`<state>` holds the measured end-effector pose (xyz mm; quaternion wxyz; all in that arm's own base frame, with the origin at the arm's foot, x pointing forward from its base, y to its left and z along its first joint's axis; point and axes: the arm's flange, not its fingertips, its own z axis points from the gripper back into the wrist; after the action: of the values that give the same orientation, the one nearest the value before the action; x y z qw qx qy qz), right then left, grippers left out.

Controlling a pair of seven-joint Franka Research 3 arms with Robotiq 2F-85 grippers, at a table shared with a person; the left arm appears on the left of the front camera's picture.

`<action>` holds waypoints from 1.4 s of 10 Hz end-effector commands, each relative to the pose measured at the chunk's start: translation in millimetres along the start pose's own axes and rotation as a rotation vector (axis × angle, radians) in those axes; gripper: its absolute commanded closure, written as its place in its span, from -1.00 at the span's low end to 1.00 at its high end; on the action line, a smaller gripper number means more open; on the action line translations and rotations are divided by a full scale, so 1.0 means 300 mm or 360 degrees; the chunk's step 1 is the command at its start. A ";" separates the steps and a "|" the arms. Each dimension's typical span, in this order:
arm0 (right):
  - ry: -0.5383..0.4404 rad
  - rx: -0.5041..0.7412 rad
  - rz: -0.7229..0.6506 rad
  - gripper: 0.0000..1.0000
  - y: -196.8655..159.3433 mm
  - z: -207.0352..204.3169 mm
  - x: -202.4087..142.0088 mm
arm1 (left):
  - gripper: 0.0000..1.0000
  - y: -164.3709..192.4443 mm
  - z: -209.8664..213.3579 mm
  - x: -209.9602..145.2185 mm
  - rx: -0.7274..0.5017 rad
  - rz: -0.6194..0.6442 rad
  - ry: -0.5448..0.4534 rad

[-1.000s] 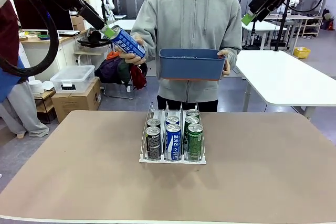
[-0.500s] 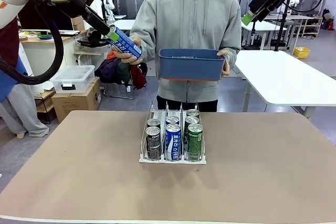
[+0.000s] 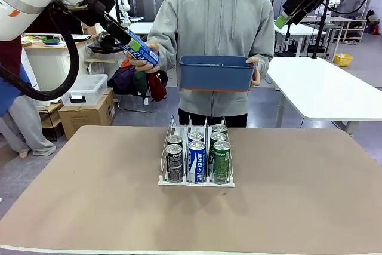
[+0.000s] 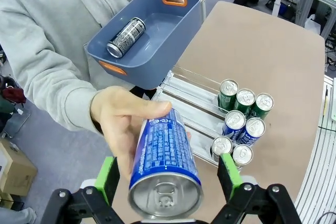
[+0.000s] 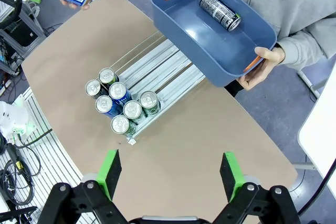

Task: Fill the beverage cans into the dispenser.
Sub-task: Pick up the Ionic drink handed by the human.

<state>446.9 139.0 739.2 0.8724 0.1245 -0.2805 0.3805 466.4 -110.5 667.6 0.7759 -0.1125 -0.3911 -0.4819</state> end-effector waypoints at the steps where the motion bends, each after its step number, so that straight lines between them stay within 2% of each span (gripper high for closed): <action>1: 0.0011 0.0008 -0.0001 -1.00 0.002 0.005 -0.003 | -1.00 0.004 -0.010 -0.018 0.0019 -0.0016 -0.0045; 6: 0.0011 0.0008 -0.0001 -1.00 0.002 0.005 -0.003 | -1.00 0.005 -0.003 -0.001 0.0010 0.0003 -0.0002; 7: 0.0011 0.0008 -0.0001 -1.00 0.002 0.005 -0.003 | 0.17 0.005 -0.002 -0.001 0.0011 0.0005 -0.0003; 8: 0.0011 0.0008 -0.0001 -1.00 0.002 0.005 -0.003 | 0.20 0.008 -0.003 0.003 0.0017 0.0021 -0.0017; 9: 0.0011 0.0008 -0.0001 -1.00 0.002 0.005 -0.003 | 1.00 0.013 -0.002 0.002 0.0019 0.0027 -0.0011; 11: 0.0011 0.0008 -0.0001 -1.00 0.002 0.005 -0.003 | 1.00 0.011 -0.001 0.001 0.0009 0.0027 0.0003; 12: 0.0011 0.0008 -0.0001 -1.00 0.002 0.005 -0.003 | 0.75 0.008 -0.001 -0.001 0.0005 0.0025 0.0008; 13: 0.0011 0.0008 -0.0001 -1.00 0.002 0.005 -0.003 | 0.94 0.007 -0.001 -0.001 0.0007 0.0025 0.0011; 14: 0.0011 0.0008 -0.0001 -1.00 0.002 0.005 -0.003 | 1.00 0.007 0.003 -0.001 0.0018 0.0028 0.0019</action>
<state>446.9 139.0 739.2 0.8724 0.1245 -0.2805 0.3805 467.9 -109.8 668.1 0.7781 -0.1116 -0.3929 -0.4773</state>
